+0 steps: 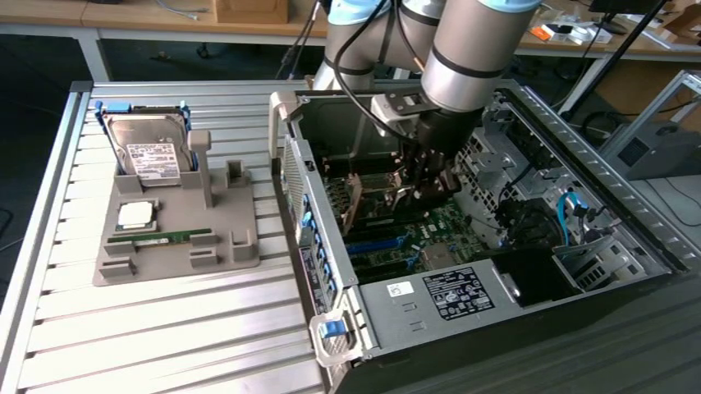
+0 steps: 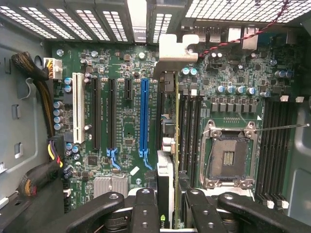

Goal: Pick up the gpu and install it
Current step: 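Insert the gpu into the slot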

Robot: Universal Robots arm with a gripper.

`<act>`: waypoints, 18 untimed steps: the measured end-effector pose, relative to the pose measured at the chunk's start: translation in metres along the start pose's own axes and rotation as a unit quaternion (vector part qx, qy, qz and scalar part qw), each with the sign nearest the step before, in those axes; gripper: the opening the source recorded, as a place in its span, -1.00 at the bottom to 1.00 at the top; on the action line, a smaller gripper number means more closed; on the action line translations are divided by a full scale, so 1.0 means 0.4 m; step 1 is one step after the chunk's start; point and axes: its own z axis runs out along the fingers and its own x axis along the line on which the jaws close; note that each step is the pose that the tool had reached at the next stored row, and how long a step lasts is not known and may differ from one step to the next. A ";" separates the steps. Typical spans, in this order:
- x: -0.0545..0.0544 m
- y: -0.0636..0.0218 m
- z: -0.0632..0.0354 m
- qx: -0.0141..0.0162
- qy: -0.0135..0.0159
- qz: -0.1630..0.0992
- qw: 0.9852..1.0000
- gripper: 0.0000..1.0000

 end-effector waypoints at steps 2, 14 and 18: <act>0.000 0.001 0.001 0.000 0.000 0.000 1.000 -0.47; 0.002 0.005 0.005 0.000 0.000 0.000 1.000 -0.47; 0.003 0.007 0.007 0.000 0.000 0.000 1.000 -0.47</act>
